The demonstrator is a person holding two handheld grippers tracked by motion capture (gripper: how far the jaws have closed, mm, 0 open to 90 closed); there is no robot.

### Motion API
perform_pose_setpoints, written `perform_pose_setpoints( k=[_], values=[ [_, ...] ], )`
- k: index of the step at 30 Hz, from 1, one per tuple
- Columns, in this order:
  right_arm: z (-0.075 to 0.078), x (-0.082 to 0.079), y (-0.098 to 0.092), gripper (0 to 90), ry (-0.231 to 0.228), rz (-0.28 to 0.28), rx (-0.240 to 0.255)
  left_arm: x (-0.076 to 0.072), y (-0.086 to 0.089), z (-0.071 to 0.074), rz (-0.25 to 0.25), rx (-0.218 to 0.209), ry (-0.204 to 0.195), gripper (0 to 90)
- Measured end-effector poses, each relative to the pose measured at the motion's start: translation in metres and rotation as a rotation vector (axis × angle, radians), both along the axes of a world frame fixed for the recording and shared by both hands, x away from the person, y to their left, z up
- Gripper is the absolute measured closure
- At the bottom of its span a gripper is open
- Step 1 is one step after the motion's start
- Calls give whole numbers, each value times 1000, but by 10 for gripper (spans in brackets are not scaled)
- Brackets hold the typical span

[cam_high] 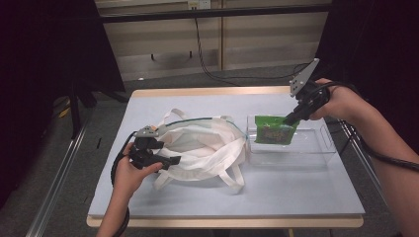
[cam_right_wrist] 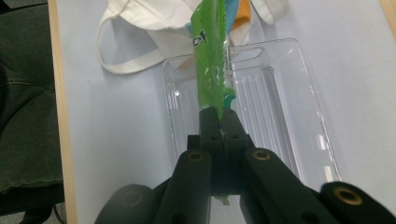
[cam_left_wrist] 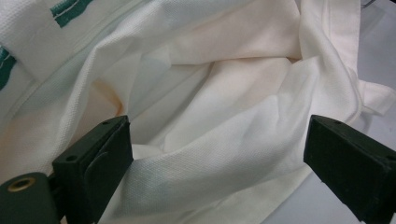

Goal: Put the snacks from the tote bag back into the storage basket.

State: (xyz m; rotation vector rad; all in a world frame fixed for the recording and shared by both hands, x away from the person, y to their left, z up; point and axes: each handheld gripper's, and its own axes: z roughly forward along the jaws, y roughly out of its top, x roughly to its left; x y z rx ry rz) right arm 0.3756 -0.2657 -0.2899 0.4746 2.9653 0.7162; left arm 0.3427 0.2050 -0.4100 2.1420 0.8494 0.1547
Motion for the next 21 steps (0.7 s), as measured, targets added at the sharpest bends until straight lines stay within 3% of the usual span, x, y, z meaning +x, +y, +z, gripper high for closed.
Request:
perform_pose_setpoints(
  k=[4,9,14,21],
  values=[
    [-15,2,2,900,-4,14,6,0,-1,0,3,0,0,81],
    [-33,1,4,898,25,12,21,1,-3,-1,-3,-5,0,80],
    [-38,-2,-2,872,36,-16,60,1,-3,0,-1,3,-2,79],
    [-44,-9,-5,754,47,-62,73,0,-3,-1,-6,8,0,78]
  ],
)
